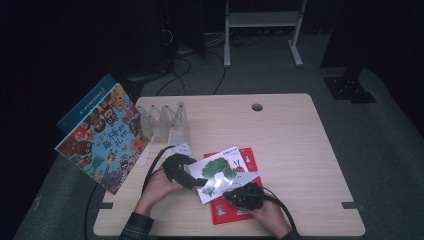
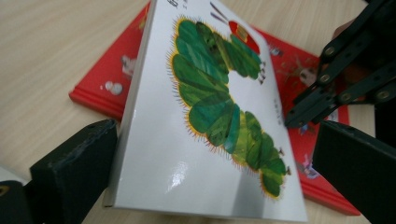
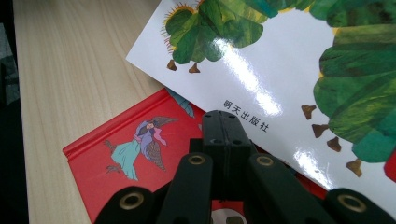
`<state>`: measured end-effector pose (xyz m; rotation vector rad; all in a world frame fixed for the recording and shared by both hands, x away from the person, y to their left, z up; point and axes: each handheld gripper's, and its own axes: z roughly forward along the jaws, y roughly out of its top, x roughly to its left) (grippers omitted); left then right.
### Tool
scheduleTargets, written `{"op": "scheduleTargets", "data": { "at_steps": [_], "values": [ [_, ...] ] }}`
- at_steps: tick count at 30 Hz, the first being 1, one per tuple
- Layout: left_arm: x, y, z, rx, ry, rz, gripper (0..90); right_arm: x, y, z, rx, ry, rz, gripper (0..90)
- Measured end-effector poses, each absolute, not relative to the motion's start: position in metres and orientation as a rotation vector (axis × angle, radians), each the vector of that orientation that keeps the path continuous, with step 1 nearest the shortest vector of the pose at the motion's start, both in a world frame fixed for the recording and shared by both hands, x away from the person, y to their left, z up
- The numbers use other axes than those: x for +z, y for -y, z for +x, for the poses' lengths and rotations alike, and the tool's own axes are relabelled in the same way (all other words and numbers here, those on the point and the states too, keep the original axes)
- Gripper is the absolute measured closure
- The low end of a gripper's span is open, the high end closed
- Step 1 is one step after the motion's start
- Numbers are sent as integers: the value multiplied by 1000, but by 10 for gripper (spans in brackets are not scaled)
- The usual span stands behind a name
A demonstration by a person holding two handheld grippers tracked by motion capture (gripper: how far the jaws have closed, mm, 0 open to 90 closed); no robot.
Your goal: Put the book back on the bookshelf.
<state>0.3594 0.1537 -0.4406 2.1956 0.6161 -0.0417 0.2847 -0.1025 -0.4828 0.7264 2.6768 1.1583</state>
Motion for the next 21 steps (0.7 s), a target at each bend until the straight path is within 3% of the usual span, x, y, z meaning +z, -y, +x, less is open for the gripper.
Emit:
{"op": "scheduleTargets", "data": {
  "at_steps": [6, 8, 9, 11, 21],
  "values": [
    [-423, -157, 351, -48, -554, 2120, 57, -483, 101, 287, 1164, -2677, 729, 896],
    [-423, -153, 350, -194, -457, 2085, 194, -484, 99, 288, 1164, -2664, 732, 895],
    [-425, -143, 346, -185, -431, 2132, 233, -483, 98, 288, 1161, -2660, 733, 895],
    [-429, -131, 344, -182, -409, 2173, 217, -483, 94, 290, 1143, -2656, 724, 895],
    [-431, -127, 340, -143, -410, 2175, 365, -483, 93, 292, 1149, -2647, 725, 894]
  ]
}}
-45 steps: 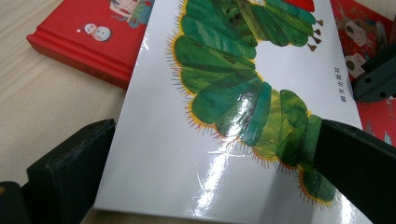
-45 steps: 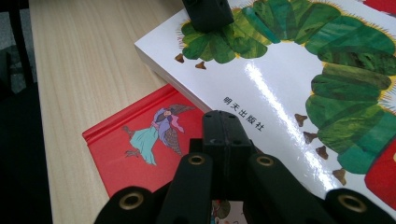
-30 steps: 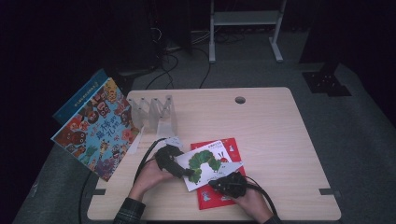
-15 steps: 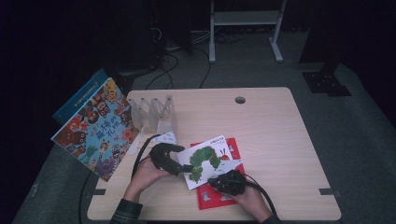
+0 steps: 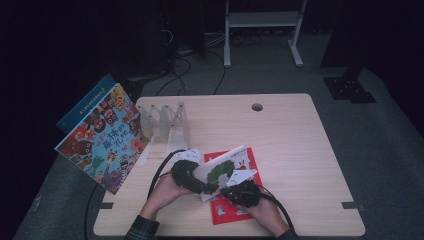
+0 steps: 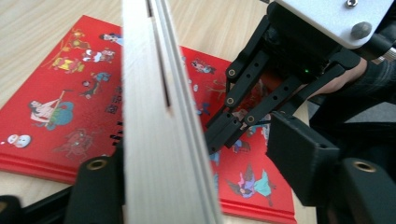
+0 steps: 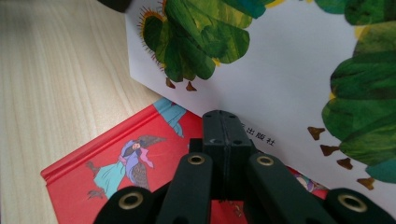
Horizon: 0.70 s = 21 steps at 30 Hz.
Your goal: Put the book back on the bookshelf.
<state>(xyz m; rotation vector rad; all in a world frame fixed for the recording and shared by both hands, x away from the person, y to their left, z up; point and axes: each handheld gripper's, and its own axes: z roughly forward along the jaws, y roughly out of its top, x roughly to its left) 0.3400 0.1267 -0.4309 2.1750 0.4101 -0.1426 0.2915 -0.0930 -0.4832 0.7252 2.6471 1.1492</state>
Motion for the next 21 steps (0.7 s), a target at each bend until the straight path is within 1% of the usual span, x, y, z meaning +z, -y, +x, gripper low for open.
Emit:
{"op": "scheduleTargets", "data": {
  "at_steps": [2, 4, 6, 11, 14, 18, 21],
  "values": [
    [-432, -127, 339, -131, -401, 2166, 402, -484, 93, 293, 1154, -2646, 731, 894],
    [-432, -128, 338, -127, -387, 2156, 481, -484, 92, 293, 1159, -2640, 737, 893],
    [-432, -127, 337, -117, -372, 2155, 539, -484, 91, 294, 1158, -2637, 736, 892],
    [-434, -125, 335, -70, -372, 2171, 579, -484, 91, 294, 1161, -2632, 738, 887],
    [-436, -125, 334, -37, -370, 2184, 620, -484, 91, 294, 1163, -2629, 737, 884],
    [-436, -126, 334, 14, -375, 2188, 707, -485, 91, 294, 1167, -2624, 732, 876],
    [-436, -127, 334, 34, -380, 2187, 741, -485, 92, 294, 1167, -2623, 728, 868]
  ]
}}
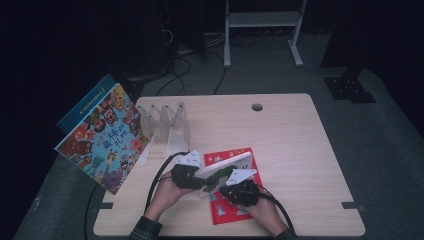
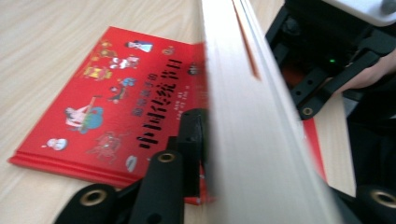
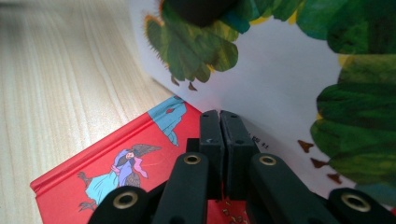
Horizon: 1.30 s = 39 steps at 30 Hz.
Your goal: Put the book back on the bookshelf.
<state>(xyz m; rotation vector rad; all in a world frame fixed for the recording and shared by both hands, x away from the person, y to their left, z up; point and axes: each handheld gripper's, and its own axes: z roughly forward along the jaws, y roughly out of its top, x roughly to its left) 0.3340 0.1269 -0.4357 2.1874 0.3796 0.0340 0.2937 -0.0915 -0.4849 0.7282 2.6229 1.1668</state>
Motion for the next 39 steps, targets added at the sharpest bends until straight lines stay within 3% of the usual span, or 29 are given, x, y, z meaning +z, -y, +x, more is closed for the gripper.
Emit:
{"op": "scheduleTargets", "data": {
  "at_steps": [9, 22, 39],
  "values": [
    [-431, -131, 332, 75, -405, 2178, 752, -483, 98, 293, 1163, -2613, 729, 692],
    [-413, -164, 333, 126, -530, 2145, 753, -474, 139, 305, 1155, -2487, 851, 402],
    [-394, -222, 327, 187, -673, 2106, 753, -479, 198, 330, 1092, -2328, 1113, 256]
  ]
}}
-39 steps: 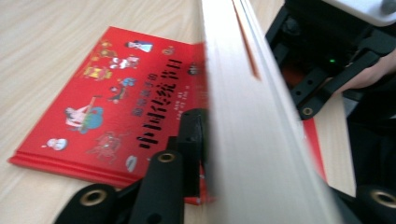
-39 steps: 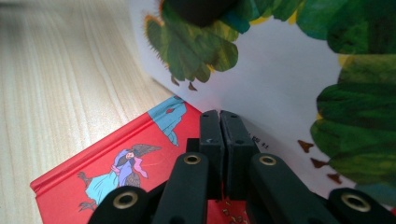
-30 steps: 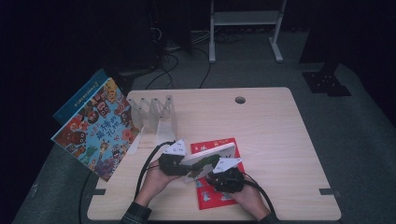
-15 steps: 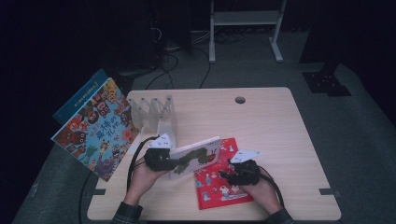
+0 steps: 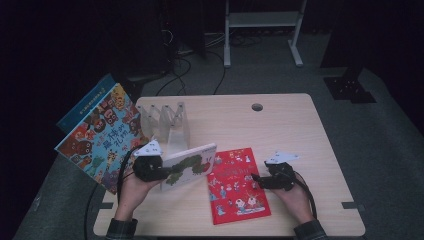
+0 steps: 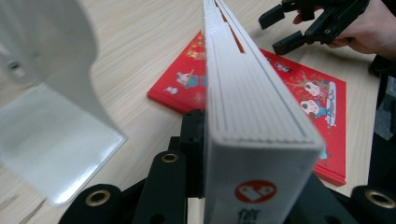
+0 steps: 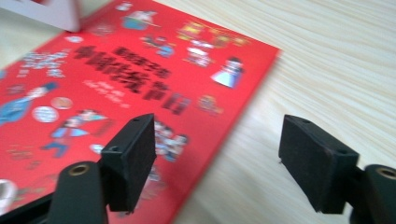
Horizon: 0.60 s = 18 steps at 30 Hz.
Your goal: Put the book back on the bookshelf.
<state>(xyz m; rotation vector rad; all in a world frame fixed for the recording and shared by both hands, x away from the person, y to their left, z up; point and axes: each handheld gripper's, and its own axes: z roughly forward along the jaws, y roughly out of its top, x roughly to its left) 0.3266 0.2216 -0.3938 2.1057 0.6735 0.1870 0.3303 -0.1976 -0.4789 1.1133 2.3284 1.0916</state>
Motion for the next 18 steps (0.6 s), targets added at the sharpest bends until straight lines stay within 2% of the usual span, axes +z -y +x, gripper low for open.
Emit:
{"op": "scheduleTargets", "data": {
  "at_steps": [9, 18],
  "values": [
    [-388, -256, 322, 224, -759, 2063, 752, -485, 227, 343, 1030, -2242, 1255, 154],
    [-385, -284, 320, 266, -835, 2031, 752, -491, 254, 350, 941, -2166, 1368, 133]
  ]
}}
